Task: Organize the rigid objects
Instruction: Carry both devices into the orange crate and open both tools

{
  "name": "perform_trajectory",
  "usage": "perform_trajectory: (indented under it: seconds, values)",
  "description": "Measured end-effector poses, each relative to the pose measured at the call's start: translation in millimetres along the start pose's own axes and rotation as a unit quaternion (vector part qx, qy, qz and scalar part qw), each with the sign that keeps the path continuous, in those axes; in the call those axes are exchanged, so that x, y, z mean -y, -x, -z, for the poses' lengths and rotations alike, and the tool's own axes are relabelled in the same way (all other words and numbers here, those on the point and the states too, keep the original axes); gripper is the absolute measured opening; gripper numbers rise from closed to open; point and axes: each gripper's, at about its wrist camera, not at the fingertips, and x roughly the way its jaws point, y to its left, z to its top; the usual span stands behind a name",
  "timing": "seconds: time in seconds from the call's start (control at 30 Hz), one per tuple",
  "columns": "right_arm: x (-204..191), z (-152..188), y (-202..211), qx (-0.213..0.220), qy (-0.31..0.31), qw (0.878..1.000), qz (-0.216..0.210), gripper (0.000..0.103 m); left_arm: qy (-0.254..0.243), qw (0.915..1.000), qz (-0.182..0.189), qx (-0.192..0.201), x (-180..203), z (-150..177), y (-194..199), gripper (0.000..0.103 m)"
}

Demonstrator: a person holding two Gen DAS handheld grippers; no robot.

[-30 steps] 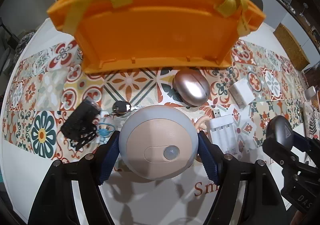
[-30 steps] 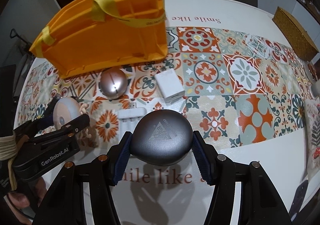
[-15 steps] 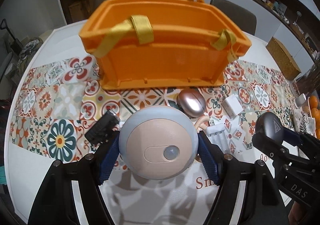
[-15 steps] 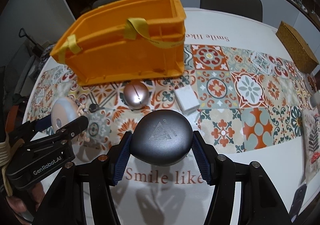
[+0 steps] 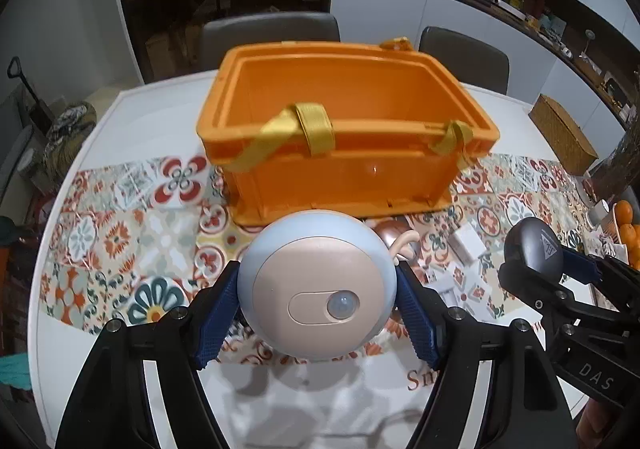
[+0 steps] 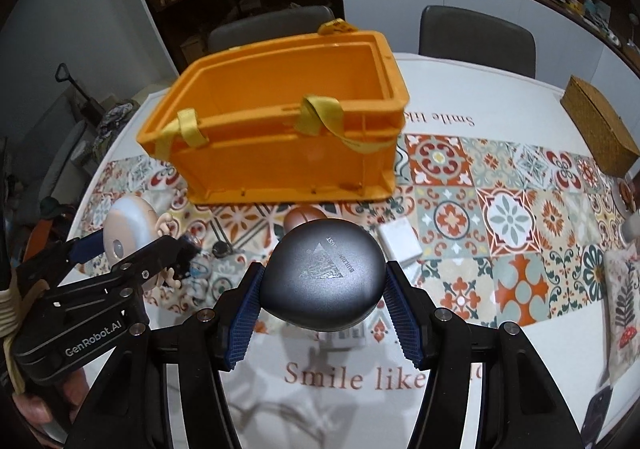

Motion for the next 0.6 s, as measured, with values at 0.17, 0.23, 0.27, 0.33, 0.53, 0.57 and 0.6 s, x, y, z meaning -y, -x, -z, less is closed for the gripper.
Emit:
perform_trajectory:
  seconds: [0.17, 0.23, 0.27, 0.33, 0.53, 0.57, 0.6]
  values:
    - [-8.5, -12.6, 0.3, 0.017, 0.008, 1.000, -0.003, 0.059, -0.005, 0.9998, -0.011, 0.014, -5.3, -12.2, 4.1, 0.074]
    - [-11.4, -18.8, -0.3, 0.024, 0.010, 1.000, -0.003, 0.059, -0.005, 0.9997, -0.014, 0.019, -7.8, -16.6, 5.3, 0.074]
    - [-12.2, -21.4, -0.6, 0.027, 0.011, 1.000, -0.004, 0.059, -0.004, 0.9996, -0.017, 0.022, -9.5, -20.2, 6.4, 0.074]
    - [-14.6, -26.9, -0.5, 0.033, 0.012, 0.999, -0.004, 0.059, -0.003, 0.9995, -0.017, 0.026, -12.0, -25.1, 7.7, 0.074]
    - [-19.7, -44.1, 2.9, 0.046, 0.011, 0.999, -0.010, 0.059, 0.005, 0.9993, -0.011, 0.035, -18.7, -42.6, 12.9, 0.074]
    - [-20.2, -46.8, 4.2, 0.048, 0.012, 0.999, -0.012, 0.059, 0.006, 0.9992, -0.011, 0.037, -19.3, -46.0, 14.1, 0.074]
    - [-20.9, -50.5, 5.2, 0.051, 0.012, 0.999, -0.012, 0.059, 0.005, 0.9992, -0.011, 0.038, -19.7, -48.0, 14.6, 0.074]
